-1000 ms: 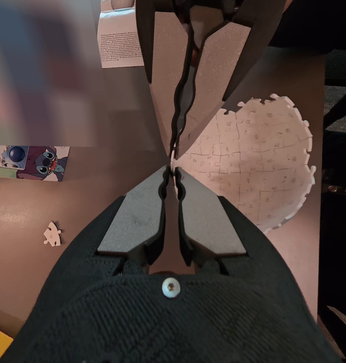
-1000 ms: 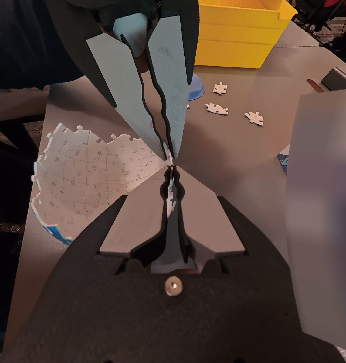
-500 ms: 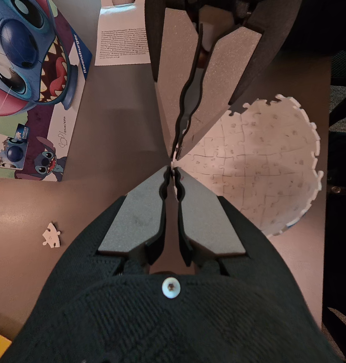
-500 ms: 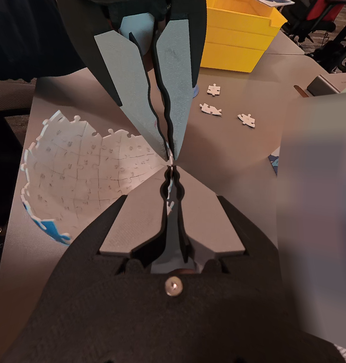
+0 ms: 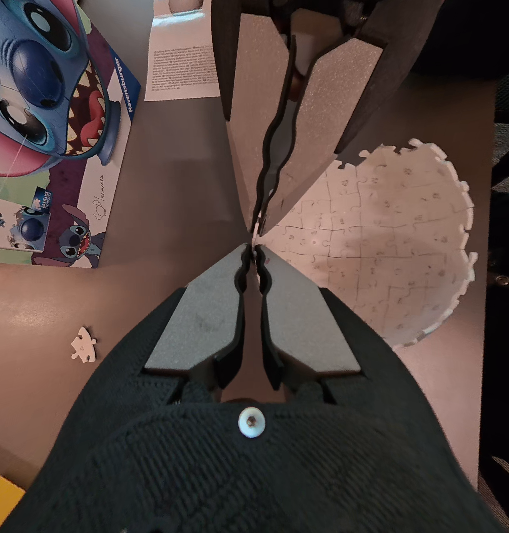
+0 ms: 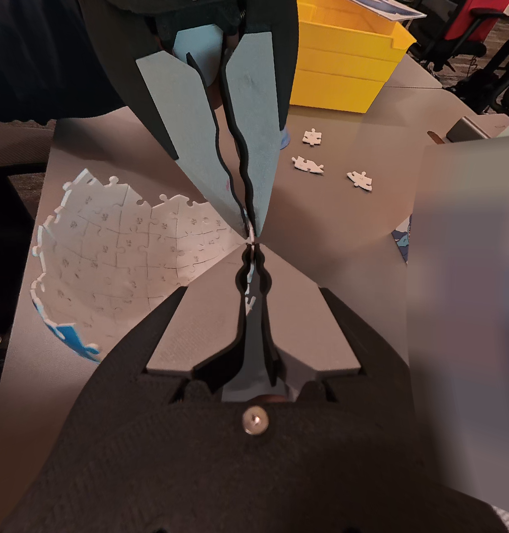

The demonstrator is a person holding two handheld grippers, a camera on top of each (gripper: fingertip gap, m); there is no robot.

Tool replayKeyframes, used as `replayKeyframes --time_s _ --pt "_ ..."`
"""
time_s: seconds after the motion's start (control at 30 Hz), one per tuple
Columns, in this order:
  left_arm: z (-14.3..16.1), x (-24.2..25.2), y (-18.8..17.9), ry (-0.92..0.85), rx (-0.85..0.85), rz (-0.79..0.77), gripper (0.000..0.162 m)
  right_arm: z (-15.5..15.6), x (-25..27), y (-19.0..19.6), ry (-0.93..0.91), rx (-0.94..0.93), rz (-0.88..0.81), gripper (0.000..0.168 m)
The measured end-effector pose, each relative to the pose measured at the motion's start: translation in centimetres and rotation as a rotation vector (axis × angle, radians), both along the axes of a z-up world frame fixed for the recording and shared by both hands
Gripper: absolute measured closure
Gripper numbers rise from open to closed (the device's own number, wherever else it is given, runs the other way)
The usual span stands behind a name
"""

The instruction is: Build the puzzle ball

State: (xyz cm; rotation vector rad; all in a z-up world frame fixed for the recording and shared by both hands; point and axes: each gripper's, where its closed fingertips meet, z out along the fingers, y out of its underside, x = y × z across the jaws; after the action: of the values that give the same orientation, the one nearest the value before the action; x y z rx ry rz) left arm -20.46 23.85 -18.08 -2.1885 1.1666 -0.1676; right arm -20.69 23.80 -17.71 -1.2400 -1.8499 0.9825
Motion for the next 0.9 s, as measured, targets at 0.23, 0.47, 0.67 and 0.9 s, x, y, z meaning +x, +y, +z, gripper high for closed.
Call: replayKeyframes --time_s 0.23,0.47,0.67,0.9 --pt "0.21 0.37 -0.23 -0.008 0.004 -0.03 0.161 0.03 0.07 -0.34 0.007 -0.027 0.041 0.168" --pt "0.15 0.33 -0.25 0.009 0.004 -0.032 0.161 -0.15 -0.01 -0.41 0.006 -0.028 0.046 0.168" --pt "0.1 0.26 -0.41 0.004 0.003 -0.037 0.161 -0.2 -0.11 -0.6 0.016 -0.046 0.06 0.168" --pt "0.24 0.16 -0.41 -0.008 0.0 -0.033 0.161 -0.6 0.65 -0.18 -0.015 -0.088 0.061 0.164"
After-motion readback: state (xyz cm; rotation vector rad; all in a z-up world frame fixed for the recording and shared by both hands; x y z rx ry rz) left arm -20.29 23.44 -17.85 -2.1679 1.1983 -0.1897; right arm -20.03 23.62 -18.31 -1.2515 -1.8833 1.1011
